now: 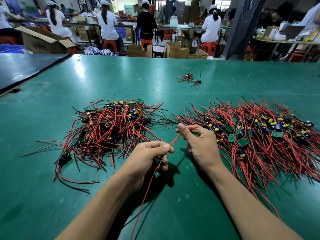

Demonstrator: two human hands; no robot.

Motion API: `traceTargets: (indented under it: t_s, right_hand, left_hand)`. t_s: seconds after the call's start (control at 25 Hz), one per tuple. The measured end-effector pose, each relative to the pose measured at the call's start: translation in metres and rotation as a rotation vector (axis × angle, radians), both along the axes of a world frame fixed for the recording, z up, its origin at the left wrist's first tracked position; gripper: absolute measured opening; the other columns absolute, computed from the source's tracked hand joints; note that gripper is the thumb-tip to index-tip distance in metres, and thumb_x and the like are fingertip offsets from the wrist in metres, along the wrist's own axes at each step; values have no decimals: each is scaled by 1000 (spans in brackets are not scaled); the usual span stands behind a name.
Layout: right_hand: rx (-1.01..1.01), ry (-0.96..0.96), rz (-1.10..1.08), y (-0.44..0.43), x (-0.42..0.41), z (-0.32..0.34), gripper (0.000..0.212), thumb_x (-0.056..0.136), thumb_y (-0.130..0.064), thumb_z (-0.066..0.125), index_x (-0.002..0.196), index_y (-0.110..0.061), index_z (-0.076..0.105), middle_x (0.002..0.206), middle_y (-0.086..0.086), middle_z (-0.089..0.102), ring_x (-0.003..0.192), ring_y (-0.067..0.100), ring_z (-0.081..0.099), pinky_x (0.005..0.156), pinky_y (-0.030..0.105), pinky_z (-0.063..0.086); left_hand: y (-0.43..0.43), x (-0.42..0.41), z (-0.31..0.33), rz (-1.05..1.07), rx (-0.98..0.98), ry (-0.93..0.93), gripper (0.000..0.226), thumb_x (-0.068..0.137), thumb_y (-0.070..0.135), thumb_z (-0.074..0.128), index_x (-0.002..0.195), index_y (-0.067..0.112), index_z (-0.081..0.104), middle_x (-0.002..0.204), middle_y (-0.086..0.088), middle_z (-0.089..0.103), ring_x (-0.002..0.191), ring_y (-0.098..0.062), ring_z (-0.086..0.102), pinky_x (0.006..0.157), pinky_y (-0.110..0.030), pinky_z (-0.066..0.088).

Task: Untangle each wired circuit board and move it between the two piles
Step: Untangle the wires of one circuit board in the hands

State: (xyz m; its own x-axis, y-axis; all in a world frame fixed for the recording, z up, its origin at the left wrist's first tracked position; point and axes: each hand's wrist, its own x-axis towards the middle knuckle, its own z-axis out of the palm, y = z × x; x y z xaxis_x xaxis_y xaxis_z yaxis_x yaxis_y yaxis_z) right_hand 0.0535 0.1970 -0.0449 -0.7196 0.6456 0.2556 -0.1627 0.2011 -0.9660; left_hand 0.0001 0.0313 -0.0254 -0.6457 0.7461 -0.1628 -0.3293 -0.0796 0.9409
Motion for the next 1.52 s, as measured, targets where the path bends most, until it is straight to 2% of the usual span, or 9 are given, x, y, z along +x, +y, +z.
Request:
traceTargets:
  t_s: [0.16, 0.28, 0.48, 0.64, 0.76, 1.04, 1.16, 1.32, 1.52]
  right_hand:
    - [110, 9, -157, 4, -3, -2, 26, 87, -41, 74, 77, -17, 75, 49, -21, 55, 47, -2, 49, 57, 17, 35]
    - [110, -32, -173, 4, -4, -4, 42, 91, -54, 62, 73, -19, 75, 50, -11, 53, 45, 9, 48, 55, 29, 37]
    - [-92, -67, -78, 9, -5, -5, 43, 98, -47, 59, 71, -17, 74, 47, -8, 37, 38, 10, 34, 46, 23, 27]
    - [183, -78, -182, 14, -1, -1, 30, 92, -39, 71, 75, -16, 77, 43, -19, 49, 42, 2, 45, 54, 23, 31]
    - [229, -106, -225, 14, 1, 3, 31, 93, -40, 70, 74, -17, 77, 44, -17, 51, 45, 3, 43, 53, 21, 33]
    - [-731, -202, 155, 15, 2, 18, 46, 103, -40, 52, 68, -10, 52, 49, -4, 34, 29, 4, 23, 29, 17, 20]
    - [-785, -234, 201, 18, 5, 19, 44, 102, -37, 54, 67, -10, 52, 47, -5, 34, 28, 3, 24, 27, 17, 20]
    - [-653, -183, 112, 14, 4, 16, 41, 94, -41, 64, 82, -3, 68, 58, -3, 43, 37, 5, 32, 34, 18, 28]
    - [-622, -179, 122, 9, 4, 18, 67, 75, -60, 68, 105, 0, 69, 60, -2, 49, 40, 7, 35, 38, 20, 34]
  left_hand:
    - [2, -1, -5, 0, -13, 39, 16, 92, 11, 59, 82, 2, 67, 51, -4, 52, 43, -16, 48, 46, -20, 43]
    - [4, -1, -7, -11, -18, 71, 17, 91, 13, 61, 79, 5, 68, 51, -4, 53, 42, -15, 48, 47, -21, 43]
    - [3, 0, -6, -31, -33, 116, 19, 92, 14, 61, 77, 8, 70, 52, -6, 55, 44, -17, 51, 47, -20, 43]
    - [2, 1, -5, -26, -53, 137, 21, 93, 12, 60, 76, 9, 71, 53, -7, 56, 45, -19, 52, 48, -20, 44]
    - [1, 1, -5, -23, -60, 142, 21, 93, 12, 60, 76, 9, 71, 53, -7, 56, 45, -19, 52, 49, -20, 44]
    - [-1, 3, -4, -70, -102, 244, 18, 93, 11, 61, 79, 8, 72, 54, -7, 58, 48, -19, 56, 52, -20, 44]
    - [-1, 4, -3, -96, -135, 295, 16, 93, 10, 61, 81, 7, 72, 55, -7, 60, 50, -19, 58, 52, -18, 43]
    - [1, 5, -5, -47, -151, 294, 14, 93, 9, 61, 87, 0, 70, 57, -8, 63, 54, -20, 59, 53, -19, 44]
    - [4, 5, -5, 36, -163, 219, 15, 95, 14, 60, 92, 4, 71, 64, -7, 68, 57, -17, 64, 57, -23, 43]
